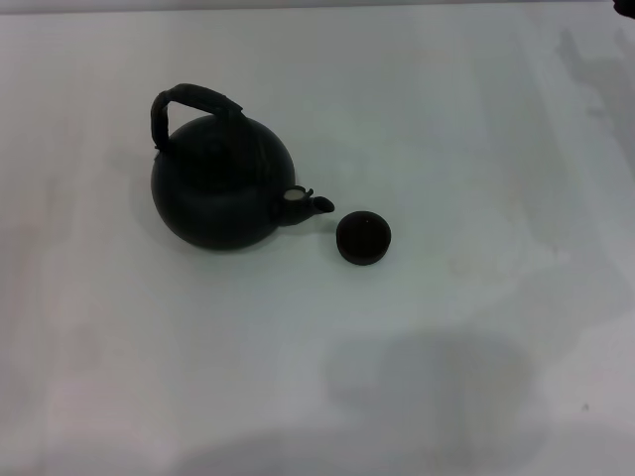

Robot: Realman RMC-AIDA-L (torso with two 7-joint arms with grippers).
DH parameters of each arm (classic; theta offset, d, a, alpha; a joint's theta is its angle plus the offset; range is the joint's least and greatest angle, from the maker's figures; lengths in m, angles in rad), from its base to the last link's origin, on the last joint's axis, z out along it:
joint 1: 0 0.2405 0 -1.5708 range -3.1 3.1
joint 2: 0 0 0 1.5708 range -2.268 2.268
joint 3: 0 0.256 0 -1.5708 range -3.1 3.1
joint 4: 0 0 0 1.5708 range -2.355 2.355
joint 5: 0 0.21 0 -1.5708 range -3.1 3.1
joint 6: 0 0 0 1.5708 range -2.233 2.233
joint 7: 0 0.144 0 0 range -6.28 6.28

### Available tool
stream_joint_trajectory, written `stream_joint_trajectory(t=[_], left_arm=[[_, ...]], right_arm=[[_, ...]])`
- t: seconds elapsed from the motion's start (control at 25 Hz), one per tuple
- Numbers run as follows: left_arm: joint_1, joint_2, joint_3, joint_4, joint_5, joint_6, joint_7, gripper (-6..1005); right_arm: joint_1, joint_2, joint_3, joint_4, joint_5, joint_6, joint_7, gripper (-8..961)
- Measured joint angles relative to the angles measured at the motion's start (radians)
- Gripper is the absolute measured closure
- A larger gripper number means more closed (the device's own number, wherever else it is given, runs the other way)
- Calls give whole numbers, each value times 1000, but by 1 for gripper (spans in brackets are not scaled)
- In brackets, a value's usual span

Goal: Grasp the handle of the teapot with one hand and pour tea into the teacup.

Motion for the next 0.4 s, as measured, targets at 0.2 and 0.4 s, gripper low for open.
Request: stream_joint_trajectory(t=[0.2,0.4], left_arm=[[-5,2,-1,8,0,3,0,164],[-15,5,-1,26,0,26,3,164]], right_arm=[[13,0,0,-4,0,0,-4,93],[21,-2,2,-5,1,0,-5,93]])
